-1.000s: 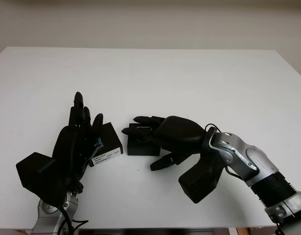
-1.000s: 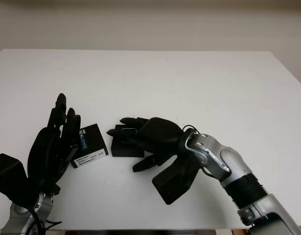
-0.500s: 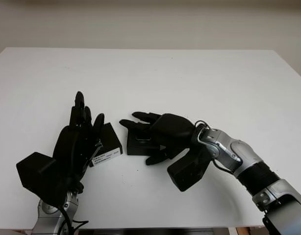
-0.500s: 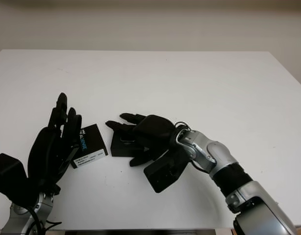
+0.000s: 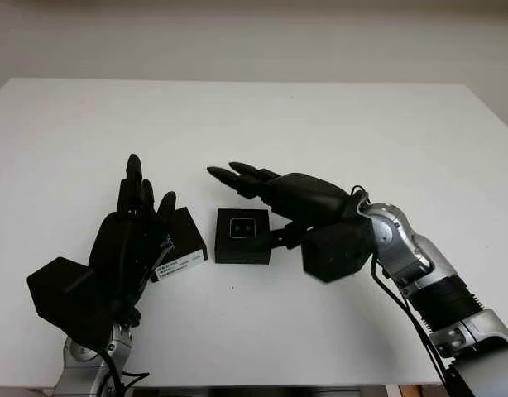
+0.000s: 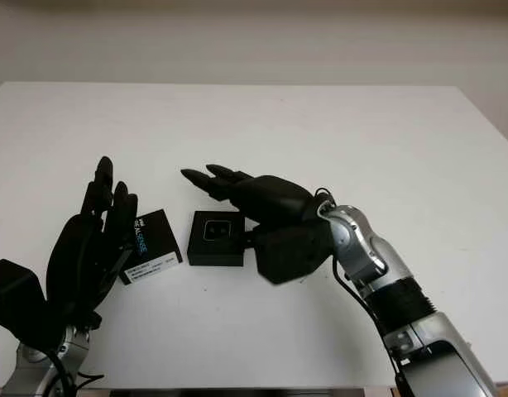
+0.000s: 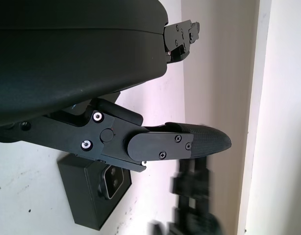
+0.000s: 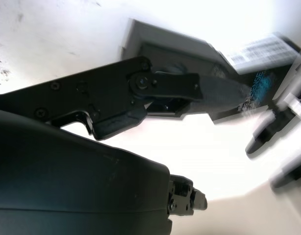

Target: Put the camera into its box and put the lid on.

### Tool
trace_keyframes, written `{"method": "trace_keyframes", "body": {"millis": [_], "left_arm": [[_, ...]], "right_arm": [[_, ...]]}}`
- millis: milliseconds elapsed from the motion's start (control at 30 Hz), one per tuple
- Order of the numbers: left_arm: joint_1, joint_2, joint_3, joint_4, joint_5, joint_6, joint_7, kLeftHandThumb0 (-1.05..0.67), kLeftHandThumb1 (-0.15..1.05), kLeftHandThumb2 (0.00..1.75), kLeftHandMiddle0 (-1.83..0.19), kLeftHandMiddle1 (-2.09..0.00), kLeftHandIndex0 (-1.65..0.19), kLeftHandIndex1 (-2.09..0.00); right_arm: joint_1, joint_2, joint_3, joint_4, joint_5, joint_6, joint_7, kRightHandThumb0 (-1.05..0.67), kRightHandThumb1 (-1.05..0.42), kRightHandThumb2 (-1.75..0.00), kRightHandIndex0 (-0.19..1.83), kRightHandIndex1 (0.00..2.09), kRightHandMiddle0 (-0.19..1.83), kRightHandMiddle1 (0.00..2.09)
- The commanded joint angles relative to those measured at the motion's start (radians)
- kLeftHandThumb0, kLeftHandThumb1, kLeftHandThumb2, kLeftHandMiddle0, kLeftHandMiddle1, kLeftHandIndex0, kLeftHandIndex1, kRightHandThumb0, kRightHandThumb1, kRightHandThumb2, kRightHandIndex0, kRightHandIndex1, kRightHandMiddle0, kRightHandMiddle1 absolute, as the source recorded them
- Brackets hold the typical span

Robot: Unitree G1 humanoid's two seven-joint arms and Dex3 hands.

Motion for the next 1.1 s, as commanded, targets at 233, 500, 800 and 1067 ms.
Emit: {"method": "trace_keyframes", "body": {"millis": [233,500,800,1067], "left_arm": [[-0.018,0.069,0.032,0.020,0.023,-0.023,-0.043,-0.69,1.05,0.40,0.19,0.00,0.19,0.00],[0.047,0.321,0.049,0.035,0.270,-0.054,-0.126,-0.82,1.04,0.13,0.11,-0.06,0.13,-0.05],[0.081,0.484,0.052,0.057,0.402,-0.135,-0.227,-0.84,0.90,0.03,0.09,-0.07,0.13,-0.06],[0.052,0.475,0.017,0.165,0.530,-0.266,-0.134,-0.82,0.89,0.07,-0.14,-0.07,-0.02,-0.10]], "right_arm": [[0.036,-0.021,-0.120,-0.213,0.116,0.284,0.042,-0.76,-1.05,-0.46,-0.15,0.04,-0.16,0.04],[0.048,-0.005,-0.193,-0.127,0.157,0.341,-0.027,-0.73,-1.05,-0.45,-0.13,0.06,-0.14,0.06],[0.043,0.035,-0.318,-0.126,0.316,0.500,-0.082,-0.69,-1.05,-0.49,-0.13,0.05,-0.12,0.06],[0.067,0.031,-0.328,-0.135,0.350,0.528,-0.094,-0.65,-1.05,-0.47,-0.16,0.04,-0.14,0.05]]}}
